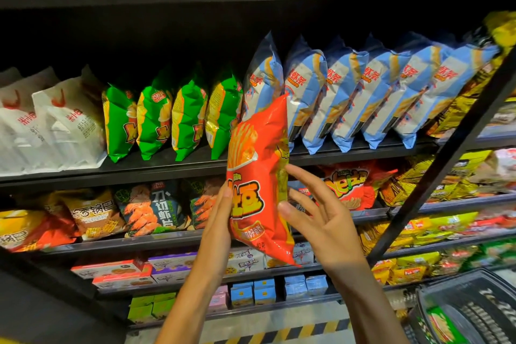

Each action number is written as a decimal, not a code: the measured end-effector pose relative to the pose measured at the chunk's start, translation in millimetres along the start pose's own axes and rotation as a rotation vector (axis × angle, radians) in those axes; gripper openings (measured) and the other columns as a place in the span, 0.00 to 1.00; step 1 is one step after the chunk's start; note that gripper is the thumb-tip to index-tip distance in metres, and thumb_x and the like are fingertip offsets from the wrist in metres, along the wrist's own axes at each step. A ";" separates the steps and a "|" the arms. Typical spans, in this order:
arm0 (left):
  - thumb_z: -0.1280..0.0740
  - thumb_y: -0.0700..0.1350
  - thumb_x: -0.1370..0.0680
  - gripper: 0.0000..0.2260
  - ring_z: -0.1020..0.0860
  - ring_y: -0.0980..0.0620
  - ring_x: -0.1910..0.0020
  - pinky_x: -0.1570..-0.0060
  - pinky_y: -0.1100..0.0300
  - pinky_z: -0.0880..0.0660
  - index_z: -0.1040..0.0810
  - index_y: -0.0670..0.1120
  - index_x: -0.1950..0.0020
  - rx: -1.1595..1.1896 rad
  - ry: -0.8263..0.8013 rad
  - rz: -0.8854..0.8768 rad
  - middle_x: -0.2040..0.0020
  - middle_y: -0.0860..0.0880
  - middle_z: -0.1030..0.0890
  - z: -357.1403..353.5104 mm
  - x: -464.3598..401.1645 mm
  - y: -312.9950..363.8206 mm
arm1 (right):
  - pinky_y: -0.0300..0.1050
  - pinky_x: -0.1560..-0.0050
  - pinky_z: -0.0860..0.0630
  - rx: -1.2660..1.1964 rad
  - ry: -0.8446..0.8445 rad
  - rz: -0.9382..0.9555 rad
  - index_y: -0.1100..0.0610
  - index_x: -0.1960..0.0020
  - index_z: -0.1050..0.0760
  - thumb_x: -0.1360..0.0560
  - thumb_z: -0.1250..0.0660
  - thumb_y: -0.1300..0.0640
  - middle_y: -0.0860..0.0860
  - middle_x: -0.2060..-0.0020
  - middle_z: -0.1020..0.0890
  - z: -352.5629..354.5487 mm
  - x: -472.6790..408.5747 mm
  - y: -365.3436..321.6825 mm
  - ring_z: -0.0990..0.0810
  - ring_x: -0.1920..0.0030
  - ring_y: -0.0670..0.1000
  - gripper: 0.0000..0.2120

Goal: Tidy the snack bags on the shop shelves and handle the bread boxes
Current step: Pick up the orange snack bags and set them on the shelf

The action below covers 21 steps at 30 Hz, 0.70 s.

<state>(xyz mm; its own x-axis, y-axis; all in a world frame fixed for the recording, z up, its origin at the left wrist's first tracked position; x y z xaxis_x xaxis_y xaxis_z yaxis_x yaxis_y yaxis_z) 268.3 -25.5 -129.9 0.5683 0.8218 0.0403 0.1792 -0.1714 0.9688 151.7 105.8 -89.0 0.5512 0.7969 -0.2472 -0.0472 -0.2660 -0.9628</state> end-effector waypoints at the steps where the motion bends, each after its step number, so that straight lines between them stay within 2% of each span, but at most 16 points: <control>1: 0.33 0.72 0.30 0.36 0.26 0.52 0.27 0.25 0.42 0.33 0.28 0.59 0.24 0.007 0.003 -0.010 0.27 0.55 0.24 0.3 0.1 0.5 | 0.44 0.36 0.21 -0.019 0.001 0.001 0.44 0.31 0.24 0.27 0.27 0.56 0.36 0.36 0.19 -0.3 -0.1 -0.2 0.21 0.32 0.43 0.25; 4: 0.31 0.79 0.37 0.46 0.29 0.51 0.24 0.23 0.41 0.36 0.31 0.59 0.22 0.030 0.022 -0.019 0.24 0.55 0.27 2.9 0.8 -1.6 | 0.38 0.40 0.21 -0.035 0.012 0.003 0.45 0.29 0.25 0.27 0.27 0.57 0.37 0.35 0.19 -1.7 0.0 0.0 0.21 0.32 0.44 0.27; 5: 0.31 0.79 0.37 0.47 0.30 0.51 0.24 0.23 0.41 0.36 0.31 0.60 0.22 0.023 0.018 -0.023 0.24 0.55 0.28 4.1 0.7 -2.8 | 0.37 0.39 0.22 -0.028 0.012 -0.002 0.45 0.29 0.25 0.27 0.26 0.56 0.37 0.34 0.20 -1.2 0.3 1.7 0.22 0.31 0.44 0.27; 8: 0.34 0.74 0.28 0.36 0.27 0.55 0.27 0.26 0.46 0.30 0.31 0.61 0.23 -0.028 -0.023 -0.042 0.26 0.57 0.25 2.0 3.7 0.0 | 0.40 0.33 0.24 -0.015 -0.015 -0.019 0.40 0.28 0.26 0.26 0.25 0.48 0.37 0.31 0.22 1.9 1.5 7.0 0.25 0.29 0.43 0.27; 10: 0.39 0.63 0.19 0.24 0.23 0.60 0.32 0.36 0.61 0.23 0.31 0.59 0.23 -0.087 -0.045 -0.100 0.29 0.59 0.23 -1.2 6.1 3.3 | 0.43 0.30 0.26 -0.014 -0.091 -0.054 0.37 0.25 0.30 0.27 0.25 0.37 0.36 0.28 0.25 2.2 3.6 7.4 0.27 0.27 0.42 0.33; 11: 0.41 0.57 0.17 0.22 0.23 0.62 0.34 0.42 0.67 0.23 0.32 0.57 0.23 -0.120 -0.050 -0.131 0.30 0.59 0.22 -3.4 8.1 5.9 | 0.43 0.30 0.25 -0.022 -0.123 -0.075 0.38 0.23 0.34 0.28 0.24 0.37 0.36 0.27 0.27 1.8 4.4 7.2 0.28 0.26 0.42 0.37; 12: 0.42 0.53 0.17 0.22 0.22 0.63 0.34 0.45 0.70 0.23 0.33 0.56 0.22 -0.141 -0.057 -0.161 0.31 0.59 0.22 -5.1 10.5 9.1 | 0.44 0.31 0.25 -0.024 -0.145 -0.087 0.39 0.21 0.36 0.27 0.23 0.41 0.35 0.27 0.27 2.0 5.0 7.0 0.27 0.27 0.43 0.39; 14: 0.42 0.50 0.17 0.22 0.24 0.64 0.33 0.46 0.72 0.24 0.34 0.57 0.22 -0.167 -0.106 -0.209 0.31 0.63 0.22 -6.4 14.1 15.2 | 0.48 0.32 0.22 -0.021 -0.114 -0.086 0.42 0.20 0.38 0.24 0.24 0.54 0.37 0.27 0.25 3.3 4.6 5.5 0.24 0.29 0.47 0.37; 16: 0.40 0.50 0.19 0.25 0.25 0.68 0.34 0.46 0.73 0.25 0.37 0.59 0.21 -0.189 -0.170 -0.242 0.30 0.64 0.24 -3.9 17.5 23.7 | 0.49 0.33 0.21 -0.055 -0.018 -0.095 0.45 0.21 0.35 0.23 0.27 0.57 0.41 0.28 0.23 9.3 1.9 6.8 0.22 0.30 0.48 0.33; 18: 0.37 0.58 0.20 0.29 0.26 0.71 0.34 0.46 0.74 0.25 0.41 0.61 0.20 -0.194 -0.259 -0.245 0.27 0.61 0.29 1.4 19.2 30.5 | 0.51 0.30 0.24 -0.071 0.047 -0.142 0.45 0.23 0.32 0.22 0.26 0.51 0.43 0.30 0.21 15.8 -0.6 8.4 0.23 0.29 0.47 0.30; 20: 0.31 0.65 0.24 0.35 0.29 0.67 0.29 0.41 0.69 0.25 0.42 0.66 0.19 -0.233 -0.351 -0.259 0.24 0.61 0.33 6.5 20.4 32.2 | 0.57 0.28 0.27 -0.079 0.056 -0.189 0.43 0.27 0.28 0.23 0.26 0.48 0.42 0.33 0.19 18.1 -1.1 10.4 0.21 0.31 0.46 0.27; 21: 0.30 0.63 0.24 0.35 0.31 0.63 0.26 0.37 0.65 0.25 0.42 0.67 0.20 -0.264 -0.374 -0.271 0.22 0.62 0.34 8.0 20.9 32.3 | 0.59 0.27 0.27 -0.095 0.057 -0.218 0.41 0.30 0.26 0.24 0.26 0.47 0.41 0.36 0.17 18.3 -1.1 11.9 0.20 0.33 0.46 0.24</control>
<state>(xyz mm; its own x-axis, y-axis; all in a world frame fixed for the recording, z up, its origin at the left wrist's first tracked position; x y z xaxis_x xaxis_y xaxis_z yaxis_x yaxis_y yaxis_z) 292.4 -18.2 -99.6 0.7859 0.5597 -0.2630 0.1780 0.2025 0.9630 135.3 111.7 -102.2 0.5860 0.8099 -0.0251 0.1556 -0.1428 -0.9774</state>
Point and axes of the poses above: each hand's wrist, its own x-axis away from the middle knuckle, its own z-axis out of the back of the hand, y = z × x, the point moved 2 cm from there along -x, towards the middle knuckle
